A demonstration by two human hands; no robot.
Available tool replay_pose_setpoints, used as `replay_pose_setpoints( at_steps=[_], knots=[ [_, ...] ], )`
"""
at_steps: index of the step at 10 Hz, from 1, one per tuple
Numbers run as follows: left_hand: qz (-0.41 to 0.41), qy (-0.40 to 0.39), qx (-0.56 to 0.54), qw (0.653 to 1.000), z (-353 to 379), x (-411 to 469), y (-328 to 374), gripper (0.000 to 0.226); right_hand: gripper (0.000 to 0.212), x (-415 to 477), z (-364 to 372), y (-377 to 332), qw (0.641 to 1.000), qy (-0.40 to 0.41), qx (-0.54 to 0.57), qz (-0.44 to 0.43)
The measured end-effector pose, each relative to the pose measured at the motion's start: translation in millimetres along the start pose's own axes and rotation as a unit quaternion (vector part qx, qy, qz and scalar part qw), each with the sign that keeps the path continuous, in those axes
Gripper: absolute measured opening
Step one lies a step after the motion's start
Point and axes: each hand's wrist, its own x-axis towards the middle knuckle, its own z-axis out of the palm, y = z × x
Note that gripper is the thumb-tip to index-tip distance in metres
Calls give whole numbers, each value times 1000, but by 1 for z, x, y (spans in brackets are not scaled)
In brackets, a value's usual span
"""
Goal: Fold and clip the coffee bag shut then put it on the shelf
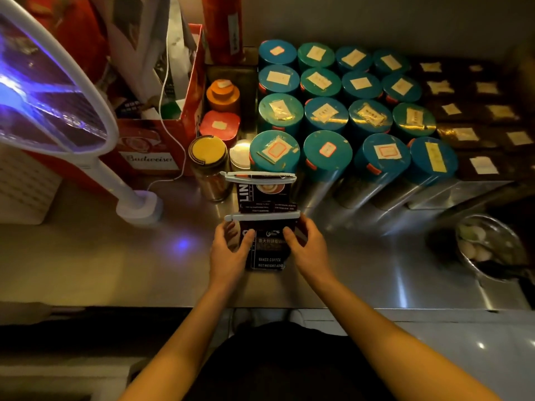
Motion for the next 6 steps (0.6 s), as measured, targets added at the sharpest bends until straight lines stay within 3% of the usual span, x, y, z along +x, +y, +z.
replay_pose_setpoints(
  at_steps=[1, 3, 4, 6],
  knots=[
    [-18, -12, -1, 1000, -2, -3, -5, 56, 38, -3, 4, 4, 1000, 3, -7, 14],
    [-26, -88, -21, 996, -4, -6, -9, 28, 35, -4, 17, 9, 999, -21, -29, 40],
    [-14, -89, 20, 996, -10, 5, -15, 29, 33, -1, 18, 8, 997, -24, -55, 44],
    [-5, -111, -2, 994, -12, 2, -8, 28, 37, -3, 17, 8, 998, -24, -47, 37]
  ],
)
